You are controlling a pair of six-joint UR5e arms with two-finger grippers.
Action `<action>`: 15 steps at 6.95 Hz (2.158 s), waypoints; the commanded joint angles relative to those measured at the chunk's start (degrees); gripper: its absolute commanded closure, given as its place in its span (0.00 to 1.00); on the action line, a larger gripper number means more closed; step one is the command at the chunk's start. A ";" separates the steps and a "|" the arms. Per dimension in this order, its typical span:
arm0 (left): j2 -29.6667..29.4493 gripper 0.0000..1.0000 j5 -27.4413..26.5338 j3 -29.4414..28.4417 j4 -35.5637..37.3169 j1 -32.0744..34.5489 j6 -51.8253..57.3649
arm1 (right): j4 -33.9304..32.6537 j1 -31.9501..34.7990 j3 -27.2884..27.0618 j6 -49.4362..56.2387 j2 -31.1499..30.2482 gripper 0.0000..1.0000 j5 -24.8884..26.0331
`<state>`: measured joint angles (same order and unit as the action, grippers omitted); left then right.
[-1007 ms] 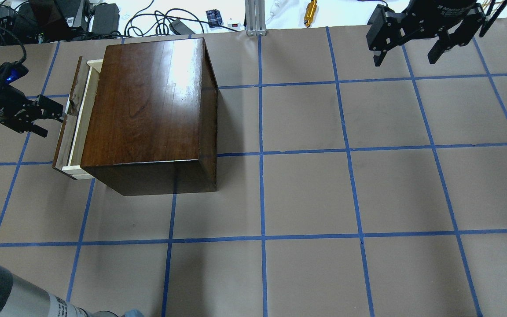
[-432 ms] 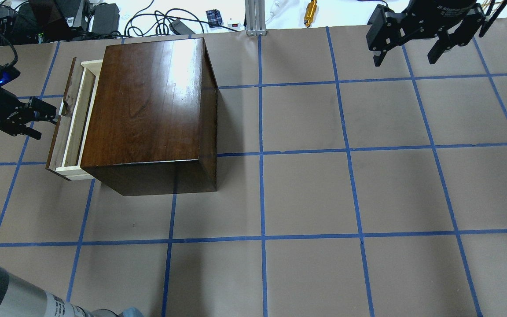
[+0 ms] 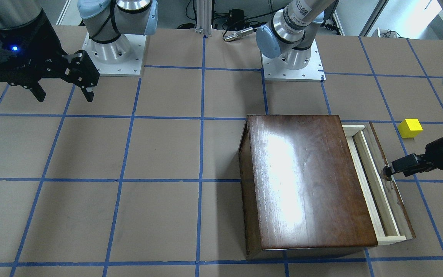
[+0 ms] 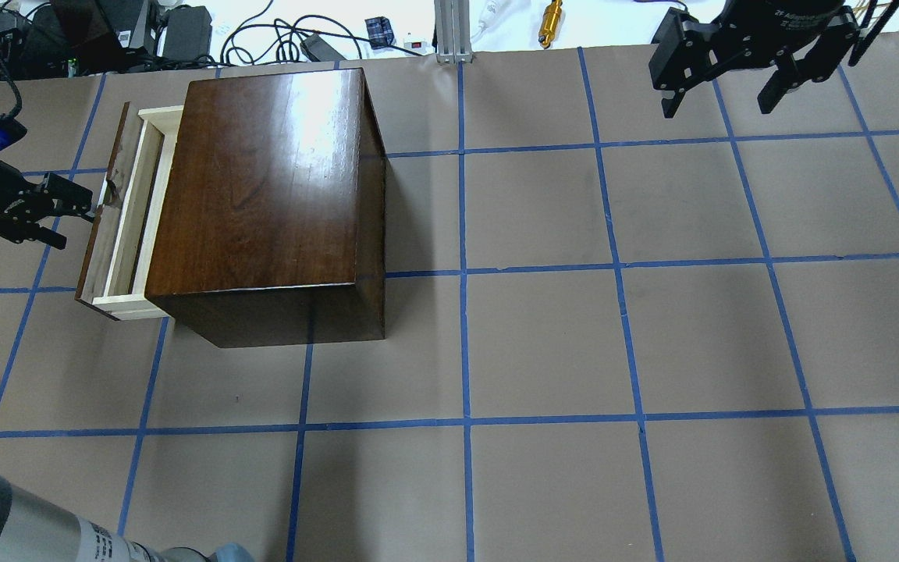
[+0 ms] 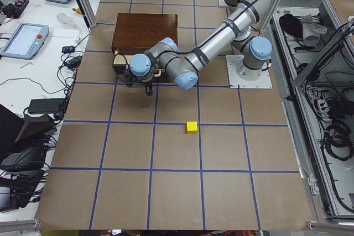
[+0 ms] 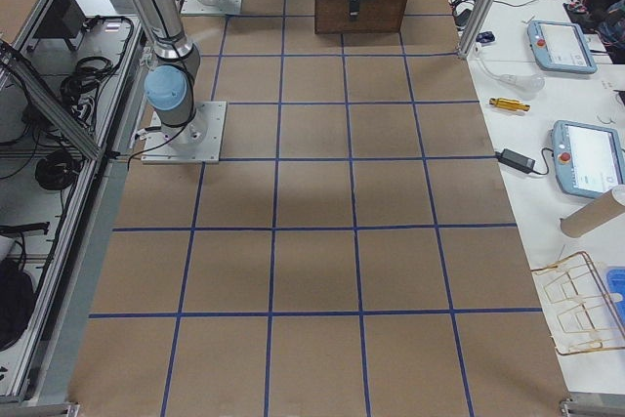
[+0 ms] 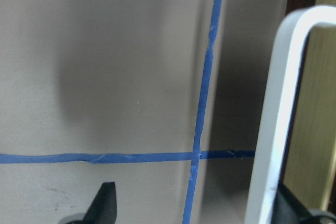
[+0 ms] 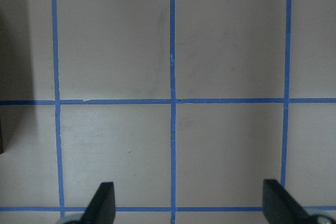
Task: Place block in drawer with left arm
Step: 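Pull the drawer open outward with the left gripper, then release the handle and move the left gripper toward the yellow cube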
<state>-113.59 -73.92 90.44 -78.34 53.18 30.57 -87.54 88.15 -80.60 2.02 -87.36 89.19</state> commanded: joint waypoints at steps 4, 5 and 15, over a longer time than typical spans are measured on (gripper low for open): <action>2.74 0.00 -1.82 -6.21 -9.60 -0.01 3.93 | 0.00 0.00 0.00 0.00 0.00 0.00 0.02; 3.80 0.00 -5.67 -7.89 -12.51 -1.14 7.88 | 0.00 -0.09 0.00 0.00 0.00 0.00 -0.07; 7.94 0.00 -19.15 21.33 27.47 -20.57 105.78 | 0.00 0.00 0.00 0.00 0.00 0.00 0.02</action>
<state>-105.71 -93.15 107.89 -59.10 33.26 128.74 -87.54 88.13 -80.60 2.02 -87.39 89.17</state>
